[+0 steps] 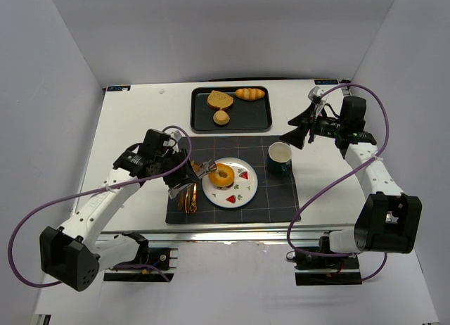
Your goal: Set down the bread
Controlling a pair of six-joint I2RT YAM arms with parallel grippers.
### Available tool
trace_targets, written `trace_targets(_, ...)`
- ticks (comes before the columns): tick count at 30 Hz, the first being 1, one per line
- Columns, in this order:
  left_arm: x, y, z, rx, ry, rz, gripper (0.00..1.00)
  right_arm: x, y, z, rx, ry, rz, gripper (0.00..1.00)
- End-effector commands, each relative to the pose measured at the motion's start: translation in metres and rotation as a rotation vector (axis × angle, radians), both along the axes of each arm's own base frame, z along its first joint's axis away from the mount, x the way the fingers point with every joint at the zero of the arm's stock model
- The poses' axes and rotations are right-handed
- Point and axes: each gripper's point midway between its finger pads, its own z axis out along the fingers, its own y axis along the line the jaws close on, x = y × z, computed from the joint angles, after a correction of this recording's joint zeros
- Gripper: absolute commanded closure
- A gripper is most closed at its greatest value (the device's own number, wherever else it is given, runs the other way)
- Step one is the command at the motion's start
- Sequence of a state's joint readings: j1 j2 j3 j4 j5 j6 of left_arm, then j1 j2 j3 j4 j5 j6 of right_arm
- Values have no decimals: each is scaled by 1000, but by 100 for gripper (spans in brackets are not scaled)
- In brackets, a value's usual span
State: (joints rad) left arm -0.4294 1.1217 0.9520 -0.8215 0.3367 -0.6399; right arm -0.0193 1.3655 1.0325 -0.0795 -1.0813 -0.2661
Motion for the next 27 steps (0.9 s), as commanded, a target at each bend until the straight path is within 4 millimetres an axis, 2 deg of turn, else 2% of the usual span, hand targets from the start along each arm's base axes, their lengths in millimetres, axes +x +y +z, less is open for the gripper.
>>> trace_targets(1,1,1,9,16,-29,-25,50,-4,2,13,11,-45,29,13)
trace_targets(7,8,5,16,49,-51,-13,50,-4,2,14,11,-51,30,13)
trace_targets(9,18,3,26,42,-88,4,52,-4,2,12,9,-49,29,13)
trace_targets(11,32,-6,45,-3,-138,19,57,-4,2,13,9,-49,25,13)
trace_targets(15,74,-36,86,-169,-242,68,62,-3,2,13,11,-50,25,13)
trace_targets(16,82,-42,91,-201,-253,77,63,-3,2,13,12,-48,27,13)
trace_targets(17,100,-53,95,-247,-292,87,64,-3,2,13,13,-47,27,13)
trace_targets(19,118,-67,95,-333,-267,131,63,-3,3,11,20,-36,27,13)
trace_targets(20,139,-79,90,-376,-282,143,62,-2,3,10,22,-37,28,13)
trace_targets(22,161,-93,88,-458,-244,197,62,-2,3,10,24,-39,27,13)
trace_targets(23,184,-104,83,-491,-246,219,61,-3,3,10,25,-40,28,13)
trace_targets(25,210,-116,87,-553,-231,263,59,-4,3,9,25,-39,28,13)
trace_targets(26,233,-126,86,-587,-209,301,58,-5,3,7,26,-33,27,13)
trace_targets(27,244,-131,86,-608,-204,310,57,-3,3,11,28,-59,27,13)
